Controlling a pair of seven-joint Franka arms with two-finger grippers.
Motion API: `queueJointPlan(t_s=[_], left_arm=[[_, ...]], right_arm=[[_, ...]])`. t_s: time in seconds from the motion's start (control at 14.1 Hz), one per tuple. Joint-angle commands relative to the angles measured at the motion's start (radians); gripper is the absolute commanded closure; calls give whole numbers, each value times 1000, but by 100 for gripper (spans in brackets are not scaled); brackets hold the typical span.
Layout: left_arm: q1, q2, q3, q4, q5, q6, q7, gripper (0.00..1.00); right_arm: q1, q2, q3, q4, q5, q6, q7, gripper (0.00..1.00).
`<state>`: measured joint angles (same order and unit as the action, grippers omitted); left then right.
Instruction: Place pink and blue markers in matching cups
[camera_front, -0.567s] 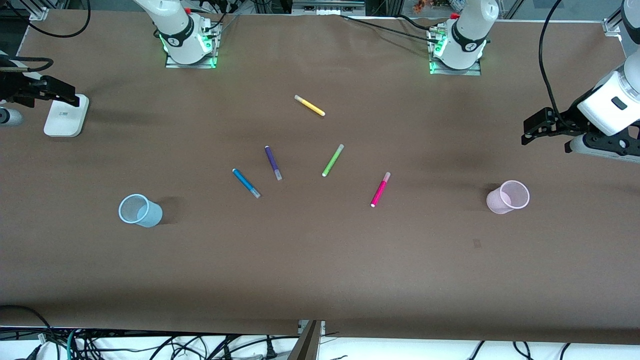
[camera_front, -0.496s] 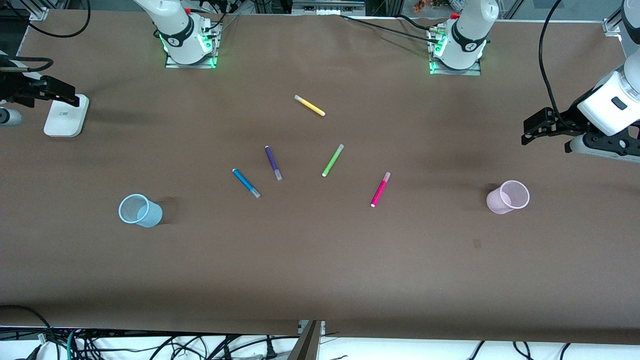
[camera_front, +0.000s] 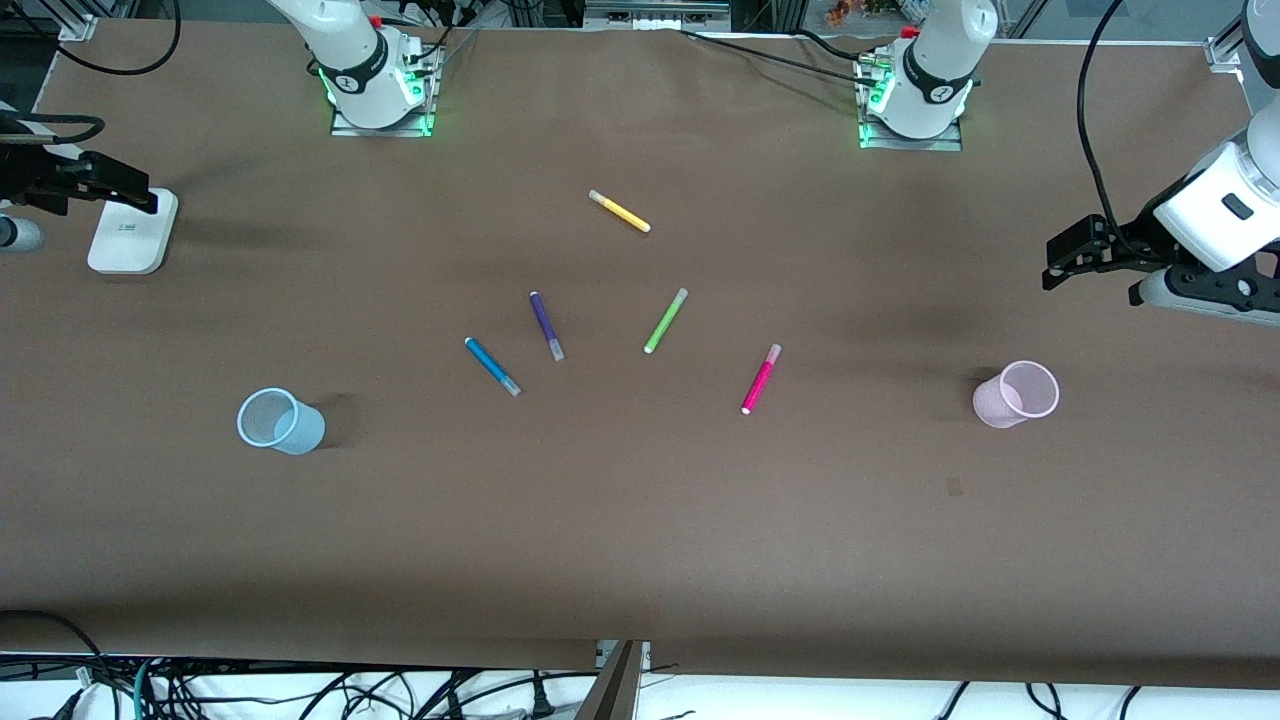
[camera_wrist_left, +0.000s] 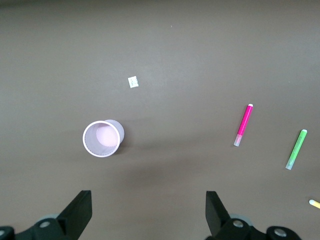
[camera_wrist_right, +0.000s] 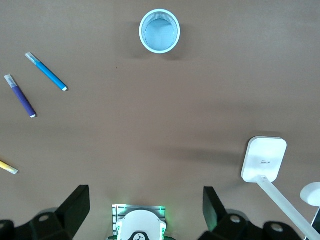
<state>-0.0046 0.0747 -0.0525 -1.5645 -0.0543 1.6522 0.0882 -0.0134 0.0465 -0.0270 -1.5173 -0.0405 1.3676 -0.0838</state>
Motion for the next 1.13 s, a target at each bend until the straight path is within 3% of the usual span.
queueJointPlan(t_s=[0.0,0.5,1.06], left_arm=[[-43,28,-3,15,-47,21,12,0],[-158,198,-26,14,-65,182,-7,0],[-285,402,-24,-37,-65,424,-28,0]], right_arm=[[-7,42,2,6,-2,25,7,0],[27,173,18,8,10,60,-8,0],[216,409,27,0,37,323,-47,0]])
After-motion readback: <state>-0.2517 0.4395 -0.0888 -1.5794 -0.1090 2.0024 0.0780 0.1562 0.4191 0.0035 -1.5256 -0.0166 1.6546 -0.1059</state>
